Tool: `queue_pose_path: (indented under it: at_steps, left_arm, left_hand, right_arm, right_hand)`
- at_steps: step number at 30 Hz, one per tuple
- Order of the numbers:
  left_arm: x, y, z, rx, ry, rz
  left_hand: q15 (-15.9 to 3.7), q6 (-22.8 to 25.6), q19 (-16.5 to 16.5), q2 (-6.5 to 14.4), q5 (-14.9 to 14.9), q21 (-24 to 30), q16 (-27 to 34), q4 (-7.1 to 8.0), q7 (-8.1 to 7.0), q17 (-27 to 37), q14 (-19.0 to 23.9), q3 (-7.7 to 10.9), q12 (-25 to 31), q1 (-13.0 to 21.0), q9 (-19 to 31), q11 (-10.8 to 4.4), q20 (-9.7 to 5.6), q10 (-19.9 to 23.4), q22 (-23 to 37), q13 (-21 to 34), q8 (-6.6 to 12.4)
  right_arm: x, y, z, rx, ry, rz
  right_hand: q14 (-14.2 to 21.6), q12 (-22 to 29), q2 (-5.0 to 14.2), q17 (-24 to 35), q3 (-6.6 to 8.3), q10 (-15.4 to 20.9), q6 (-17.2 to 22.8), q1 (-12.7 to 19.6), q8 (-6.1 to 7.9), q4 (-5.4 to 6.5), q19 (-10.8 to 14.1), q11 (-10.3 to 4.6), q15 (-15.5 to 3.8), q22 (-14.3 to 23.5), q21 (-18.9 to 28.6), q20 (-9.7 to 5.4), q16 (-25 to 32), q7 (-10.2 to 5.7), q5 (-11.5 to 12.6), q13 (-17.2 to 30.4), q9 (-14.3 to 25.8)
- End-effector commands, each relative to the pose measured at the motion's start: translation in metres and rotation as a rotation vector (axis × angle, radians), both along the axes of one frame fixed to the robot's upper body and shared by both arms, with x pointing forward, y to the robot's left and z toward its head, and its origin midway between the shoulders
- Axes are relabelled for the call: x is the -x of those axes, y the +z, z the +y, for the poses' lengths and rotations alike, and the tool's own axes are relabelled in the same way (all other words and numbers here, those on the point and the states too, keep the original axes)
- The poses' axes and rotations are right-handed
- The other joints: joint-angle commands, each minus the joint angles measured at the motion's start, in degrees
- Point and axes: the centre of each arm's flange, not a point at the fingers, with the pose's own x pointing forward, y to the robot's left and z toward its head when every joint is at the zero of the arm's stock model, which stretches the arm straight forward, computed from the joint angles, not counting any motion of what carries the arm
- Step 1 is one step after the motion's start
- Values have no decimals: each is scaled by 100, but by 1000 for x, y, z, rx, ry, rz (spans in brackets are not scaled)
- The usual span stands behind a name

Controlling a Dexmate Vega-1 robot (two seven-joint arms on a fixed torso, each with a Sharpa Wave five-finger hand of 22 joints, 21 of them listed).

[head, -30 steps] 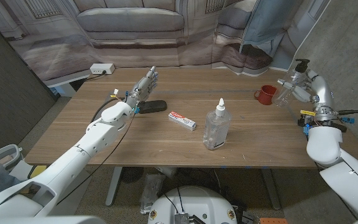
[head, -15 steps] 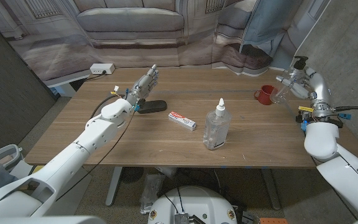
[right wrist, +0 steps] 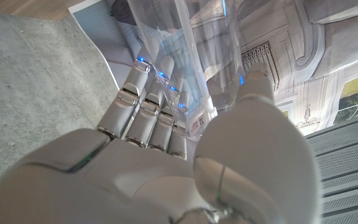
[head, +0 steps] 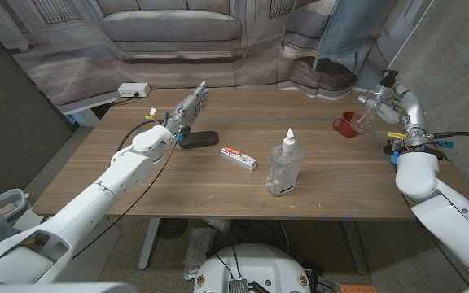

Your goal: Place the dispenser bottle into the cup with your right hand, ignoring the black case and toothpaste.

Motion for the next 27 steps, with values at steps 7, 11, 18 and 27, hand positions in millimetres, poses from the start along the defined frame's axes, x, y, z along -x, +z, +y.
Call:
queue_pose_path:
  at_steps: [7,11,18,27]
  left_arm:
    - [4,27,-9,-32,-36,-50]
    - [1,27,-10,-24,-43,-47]
    - [-7,22,-16,-12,-69,-40]
    - [1,24,-16,-22,-59,-45]
  left_hand:
    - [3,55,53,53,-27,40,20,11,13,17,40,-50,-8,31,31,13,-50,31,17,22,9]
    - [10,52,56,54,-28,39,17,10,13,17,40,-55,-7,33,31,12,-53,37,17,22,7]
    - [16,54,31,55,-28,25,9,9,13,18,27,-62,-7,36,31,4,-38,40,17,22,6]
    - [12,55,-2,56,-29,9,2,8,12,18,21,-72,-11,40,31,5,-27,37,18,22,5]
  right_arm:
    - [-17,9,-2,-7,-15,-10]
    - [-17,8,-5,-10,-16,-5]
    - [-20,5,-9,-14,-21,15]
    - [-33,8,-8,-13,-7,26]
  right_hand:
    - [122,-26,797,9,216,402,796,552,41,101,172,-338,-615,-1,38,-539,-22,-730,-39,18,15]
    - [125,-31,800,9,219,408,801,555,39,101,166,-334,-612,-1,41,-535,-27,-742,-49,22,15]
    - [111,-39,801,10,221,418,802,555,33,102,153,-338,-607,-1,43,-536,-43,-738,-65,30,15]
    - [113,-54,804,12,223,423,810,554,31,104,140,-337,-607,-1,48,-541,-54,-741,-82,36,19]
